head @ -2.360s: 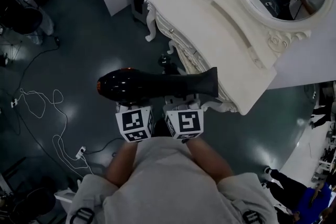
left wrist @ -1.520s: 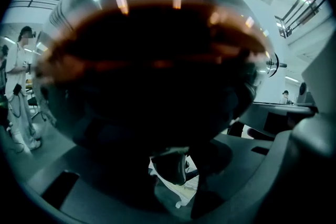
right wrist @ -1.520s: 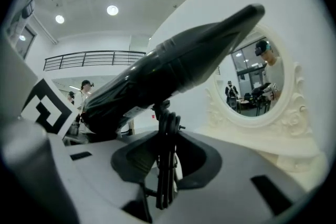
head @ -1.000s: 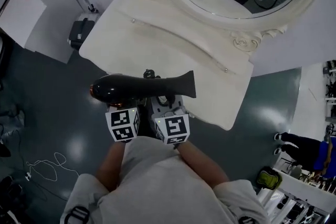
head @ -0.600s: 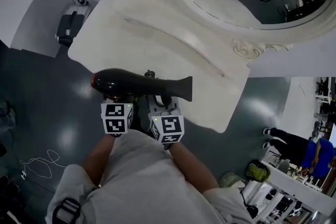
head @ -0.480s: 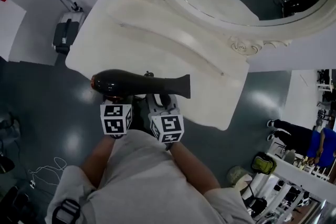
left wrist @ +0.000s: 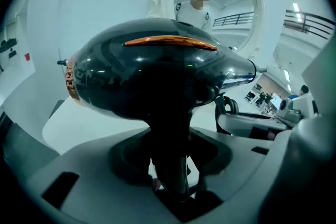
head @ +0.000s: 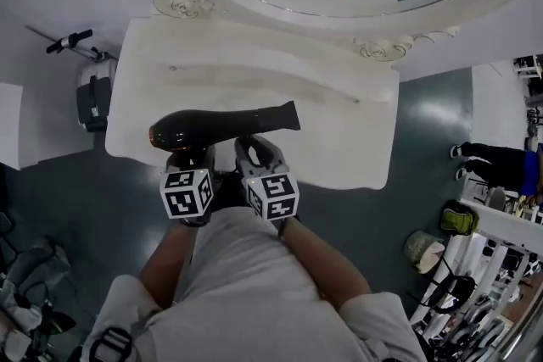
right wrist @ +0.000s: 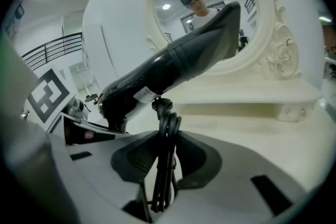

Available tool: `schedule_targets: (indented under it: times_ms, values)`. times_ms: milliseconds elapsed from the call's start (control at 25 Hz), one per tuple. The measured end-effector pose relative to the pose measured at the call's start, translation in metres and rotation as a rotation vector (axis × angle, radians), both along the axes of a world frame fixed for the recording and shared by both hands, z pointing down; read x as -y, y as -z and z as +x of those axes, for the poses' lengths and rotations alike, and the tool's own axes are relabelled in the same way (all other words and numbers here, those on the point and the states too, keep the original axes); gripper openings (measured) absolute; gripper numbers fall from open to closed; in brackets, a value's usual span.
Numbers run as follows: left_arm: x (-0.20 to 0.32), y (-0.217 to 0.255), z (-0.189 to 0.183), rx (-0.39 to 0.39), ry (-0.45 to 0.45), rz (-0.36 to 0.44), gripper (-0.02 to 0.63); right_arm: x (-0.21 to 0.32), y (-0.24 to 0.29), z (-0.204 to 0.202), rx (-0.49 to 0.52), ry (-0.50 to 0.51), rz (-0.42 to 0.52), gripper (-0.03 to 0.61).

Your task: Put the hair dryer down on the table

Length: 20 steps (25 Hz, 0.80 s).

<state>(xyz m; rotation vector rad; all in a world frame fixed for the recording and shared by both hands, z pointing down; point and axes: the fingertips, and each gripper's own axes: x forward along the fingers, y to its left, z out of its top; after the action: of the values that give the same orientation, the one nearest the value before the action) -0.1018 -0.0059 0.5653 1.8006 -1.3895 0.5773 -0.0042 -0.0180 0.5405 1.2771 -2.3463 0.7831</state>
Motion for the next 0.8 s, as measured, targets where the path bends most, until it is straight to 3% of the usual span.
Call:
schedule_targets:
  times_ms: [560,800]
  values:
    - [0.023,-0.021,-0.006,0.005,-0.07,-0.069,0.192,0.022,-0.02,-0.006,-0.019,-0.06,-0.062,0.101]
    - [0.03,-0.032,-0.002,0.034,-0.117,-0.108,0.192,0.027,-0.039,0.0,0.013,-0.122,-0.135,0.101]
